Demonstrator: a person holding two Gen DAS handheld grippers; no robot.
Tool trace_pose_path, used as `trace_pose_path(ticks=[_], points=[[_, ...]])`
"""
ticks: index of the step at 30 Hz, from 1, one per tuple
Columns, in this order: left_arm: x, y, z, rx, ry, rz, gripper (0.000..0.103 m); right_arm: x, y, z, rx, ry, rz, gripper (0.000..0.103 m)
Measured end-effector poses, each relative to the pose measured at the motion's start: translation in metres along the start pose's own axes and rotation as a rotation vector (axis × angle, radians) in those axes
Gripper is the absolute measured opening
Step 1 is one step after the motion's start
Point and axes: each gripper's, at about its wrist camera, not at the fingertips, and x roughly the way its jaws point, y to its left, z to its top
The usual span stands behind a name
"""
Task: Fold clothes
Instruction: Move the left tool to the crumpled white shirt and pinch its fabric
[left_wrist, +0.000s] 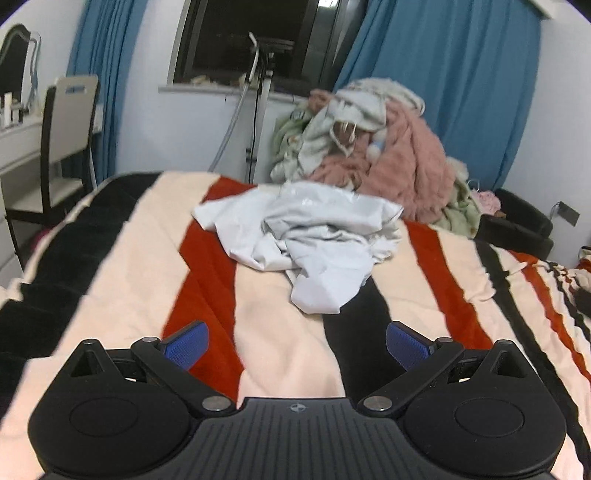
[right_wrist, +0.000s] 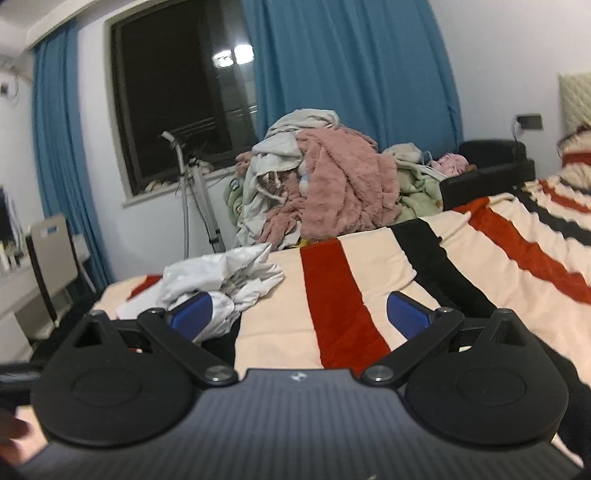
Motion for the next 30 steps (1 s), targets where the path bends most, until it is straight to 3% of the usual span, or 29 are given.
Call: trace_pose_path(ticks=[6,13,19,20,22,24,26,30], points=[[0.082,-0.016,0.007,0.037,0.048,0.013,0.101,0.006,-0.009,-0.001,0.008,-0.032,-0.042,0.102],[0.160,-0.053,0.015,0.114,0.001,-0.006,0.099,0.042,-0.026,-0.013,0.066,-0.001,-0.118,0.103],[0.207,-0.069,0.024,0.148,-0.022,0.014,0.091,0.080,-0.030,-0.028,0.087,0.021,-0.142,0.103],[0.208,-0.070,0.024,0.152,-0.028,0.008,0.086,0.086,-0.028,-0.031,0.080,0.023,-0.147,0.103],[0.211,-0.072,0.027,0.193,-0.051,0.033,0.062,0.098,-0.025,-0.039,0.069,0.030,-0.150,0.103],[0.206,-0.069,0.028,0.204,-0.078,0.046,0.031,0.108,-0.022,-0.047,0.055,0.041,-0.135,0.103],[0.195,-0.060,0.029,0.177,-0.101,0.032,0.014,0.116,-0.017,-0.054,0.033,0.041,-0.123,0.103],[0.150,-0.037,0.038,0.107,-0.165,-0.015,0.010,0.130,-0.008,-0.062,-0.004,0.031,-0.095,0.103]])
